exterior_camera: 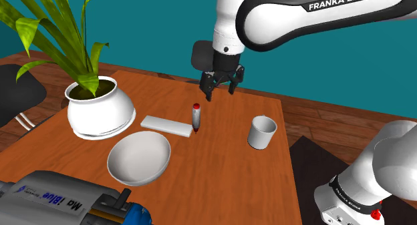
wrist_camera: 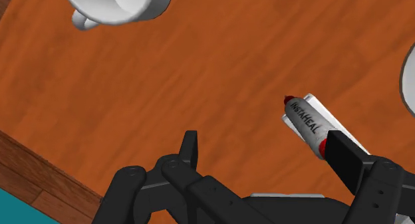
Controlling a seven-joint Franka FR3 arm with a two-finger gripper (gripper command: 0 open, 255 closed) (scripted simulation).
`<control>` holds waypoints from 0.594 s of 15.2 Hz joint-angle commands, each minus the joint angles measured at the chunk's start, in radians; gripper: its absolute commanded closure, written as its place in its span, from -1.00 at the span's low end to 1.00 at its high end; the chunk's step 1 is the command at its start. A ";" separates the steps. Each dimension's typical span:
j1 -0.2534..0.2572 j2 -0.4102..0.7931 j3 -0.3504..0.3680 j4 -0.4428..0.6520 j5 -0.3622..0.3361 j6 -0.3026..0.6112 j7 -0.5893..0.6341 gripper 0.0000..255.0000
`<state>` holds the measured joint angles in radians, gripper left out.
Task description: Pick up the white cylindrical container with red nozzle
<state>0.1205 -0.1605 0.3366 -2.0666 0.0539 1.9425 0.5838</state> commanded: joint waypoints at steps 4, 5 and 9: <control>0.032 0.186 0.057 0.151 -0.072 0.017 0.119 -1.00; 0.040 0.226 0.065 0.186 -0.090 0.017 0.142 -1.00; 0.045 0.244 0.064 0.164 -0.099 0.055 0.150 -1.00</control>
<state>0.1650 0.0778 0.4004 -1.8976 -0.0422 1.9866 0.7309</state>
